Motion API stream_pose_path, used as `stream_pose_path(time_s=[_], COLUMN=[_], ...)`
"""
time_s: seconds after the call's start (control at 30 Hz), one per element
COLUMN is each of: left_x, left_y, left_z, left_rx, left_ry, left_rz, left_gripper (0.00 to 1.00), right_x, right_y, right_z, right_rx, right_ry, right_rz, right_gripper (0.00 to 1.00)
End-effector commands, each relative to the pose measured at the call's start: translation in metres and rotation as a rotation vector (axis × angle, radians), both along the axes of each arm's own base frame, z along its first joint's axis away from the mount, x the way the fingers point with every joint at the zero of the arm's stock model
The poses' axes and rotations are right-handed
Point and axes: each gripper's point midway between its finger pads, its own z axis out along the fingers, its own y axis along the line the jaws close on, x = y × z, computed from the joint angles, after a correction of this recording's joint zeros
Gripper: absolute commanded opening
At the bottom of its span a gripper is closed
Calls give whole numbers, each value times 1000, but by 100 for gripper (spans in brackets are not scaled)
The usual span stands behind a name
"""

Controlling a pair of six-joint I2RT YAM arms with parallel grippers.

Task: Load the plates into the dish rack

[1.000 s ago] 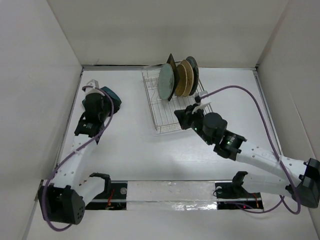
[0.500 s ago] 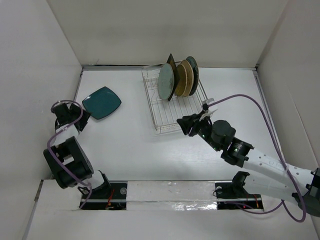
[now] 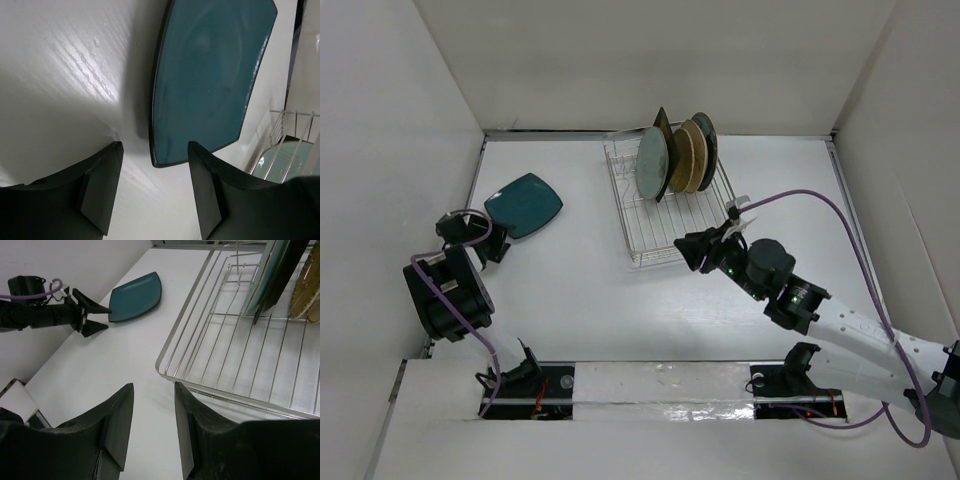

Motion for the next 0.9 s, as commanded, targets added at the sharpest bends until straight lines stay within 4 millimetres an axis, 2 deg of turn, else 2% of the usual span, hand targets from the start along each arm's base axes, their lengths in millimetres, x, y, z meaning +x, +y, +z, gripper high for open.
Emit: stream_pose_path(time_s=[0.0,0.03,0.07,0.17,0.27,0.33,0.47,0.53,0.57,0.6,0.63,0.7,0.73,0.8,0.87], left_x=[13,10,15,21,29,33,38,37,40,37,37,39,34,35,32], left_y=[-1,-3,-1,-3,-15,-23,-29,-30,-29,-31,-31,-30,-32,-32,-31], left_z=[3,-3,3,4,2,-7,-5,-8,-4,-7,-7,0,-1,9,29], left_rx=[-54,-73,-79,-87,-114,-146,-193,-211,-208,-219,-229,-223,-226,-209,-179], left_ry=[-82,-78,-111,-120,-129,-112,-180,-177,-208,-206,-213,-262,-269,-315,-369], left_rz=[38,47,63,67,48,39,63,71,74,77,85,85,89,86,86], left_gripper=[52,51,51,49,47,44,36,25,20,7,0,0,0,0,0], right_x=[1,1,0,1,1,2,4,7,6,6,6,6,6,6,6], right_y=[-4,-4,-5,-8,-8,-11,-14,-16,-15,-15,-14,-14,-15,-15,-15], right_z=[19,18,19,22,22,22,22,21,21,21,21,20,20,21,22], right_rx=[57,56,58,69,69,71,74,73,73,74,73,72,72,73,74], right_ry=[-41,-40,-40,-48,-46,-46,-47,-45,-45,-44,-43,-42,-42,-43,-44], right_rz=[-1,-1,-1,-9,-8,-17,-26,-35,-32,-29,-28,-28,-29,-29,-32], right_gripper=[44,44,44,44,44,44,44,44,44,44,44,44,44,44,44])
